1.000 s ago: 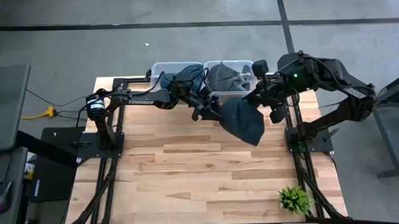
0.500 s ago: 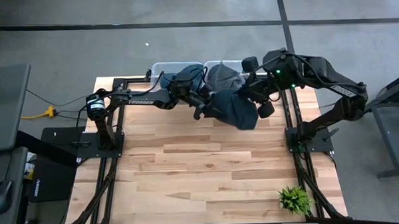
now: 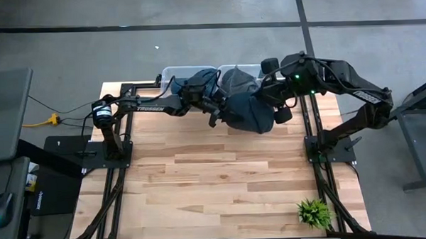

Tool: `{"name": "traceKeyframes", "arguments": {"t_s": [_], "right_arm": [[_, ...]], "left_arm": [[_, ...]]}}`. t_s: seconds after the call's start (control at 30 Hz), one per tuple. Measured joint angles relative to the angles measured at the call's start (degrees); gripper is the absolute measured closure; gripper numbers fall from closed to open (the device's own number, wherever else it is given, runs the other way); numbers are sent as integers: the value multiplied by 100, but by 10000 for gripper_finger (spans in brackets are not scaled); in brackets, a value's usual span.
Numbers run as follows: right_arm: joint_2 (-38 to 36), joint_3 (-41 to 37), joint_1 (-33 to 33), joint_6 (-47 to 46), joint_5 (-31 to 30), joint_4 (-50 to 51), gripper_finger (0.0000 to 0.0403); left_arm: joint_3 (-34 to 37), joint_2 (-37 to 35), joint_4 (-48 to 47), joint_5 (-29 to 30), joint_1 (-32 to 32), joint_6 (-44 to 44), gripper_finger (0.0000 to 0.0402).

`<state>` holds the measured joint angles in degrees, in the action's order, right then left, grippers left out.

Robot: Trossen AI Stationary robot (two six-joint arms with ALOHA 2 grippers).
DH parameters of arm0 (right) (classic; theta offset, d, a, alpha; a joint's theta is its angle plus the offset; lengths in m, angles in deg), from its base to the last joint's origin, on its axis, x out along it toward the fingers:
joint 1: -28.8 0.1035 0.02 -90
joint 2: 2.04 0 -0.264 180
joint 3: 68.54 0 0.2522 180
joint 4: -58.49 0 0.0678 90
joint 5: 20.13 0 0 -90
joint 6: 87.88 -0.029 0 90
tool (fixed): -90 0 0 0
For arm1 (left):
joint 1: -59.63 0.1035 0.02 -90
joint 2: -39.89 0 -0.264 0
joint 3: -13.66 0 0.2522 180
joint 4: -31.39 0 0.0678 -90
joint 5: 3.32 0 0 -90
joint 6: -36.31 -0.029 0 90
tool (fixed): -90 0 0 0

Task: Pick and place caps into container
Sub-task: Put the blue cap into the left transparent container

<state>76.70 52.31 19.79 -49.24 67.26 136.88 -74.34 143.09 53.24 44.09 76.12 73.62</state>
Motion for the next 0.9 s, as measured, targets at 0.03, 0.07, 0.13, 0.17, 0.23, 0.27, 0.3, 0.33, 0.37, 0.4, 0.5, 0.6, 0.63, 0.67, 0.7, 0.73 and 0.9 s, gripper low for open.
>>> {"name": "traceKeyframes", "arguments": {"t_s": [0.03, 0.07, 0.13, 0.17, 0.23, 0.27, 0.3, 0.33, 0.37, 0.4, 0.5, 0.6, 0.63, 0.67, 0.7, 0.73, 0.9], "right_arm": [[0, 0, 0, -20, -60, 16, 401], [-2, 0, 0, -46, -113, 27, 399], [-22, 0, 6, -139, -259, 27, 389], [-26, 0, 7, -220, -377, 33, 382], [-67, 0, 7, -369, -656, 72, 367], [-81, 0, 7, -419, -796, 105, 359], [-113, 0, 7, -463, -922, 141, 350], [-140, 0, 7, -520, -1056, 174, 342], [-171, 0, 5, -571, -1159, 226, 334], [-217, 0, 7, -635, -1258, 325, 326], [-341, 0, 7, -834, -1556, 620, 304], [-475, 0, 4, -1051, -1653, 818, 287], [-527, 0, 4, -1098, -1611, 878, 282], [-576, 0, 4, -1155, -1562, 950, 279], [-613, 0, 5, -1198, -1491, 990, 275], [-657, 0, 16, -1255, -1386, 1022, 272], [-810, 1, 183, -1419, -587, 1167, 258]], "left_arm": [[0, 0, -13, 14, 0, -18, 394], [0, 0, -38, 31, 0, -60, 394], [-2, 0, -162, 142, 2, -154, 396], [-2, 0, -237, 192, 2, -192, 396], [-2, 0, -360, 247, 4, -271, 397], [-2, 0, -404, 277, 7, -285, 397], [-2, 0, -464, 324, 7, -294, 398], [-2, 0, -530, 374, 4, -305, 398], [-2, 0, -602, 436, 4, -330, 398], [-2, 0, -687, 520, 4, -383, 398], [-2, 0, -943, 815, 7, -556, 398], [-2, 0, -1080, 1005, 6, -658, 398], [-2, 0, -1082, 1038, 4, -672, 399], [0, 0, -1087, 1090, 4, -674, 399], [0, 0, -1079, 1131, 4, -681, 399], [0, 0, -1079, 1149, 4, -689, 399], [0, 0, -1140, 1179, 4, -719, 399]]}}
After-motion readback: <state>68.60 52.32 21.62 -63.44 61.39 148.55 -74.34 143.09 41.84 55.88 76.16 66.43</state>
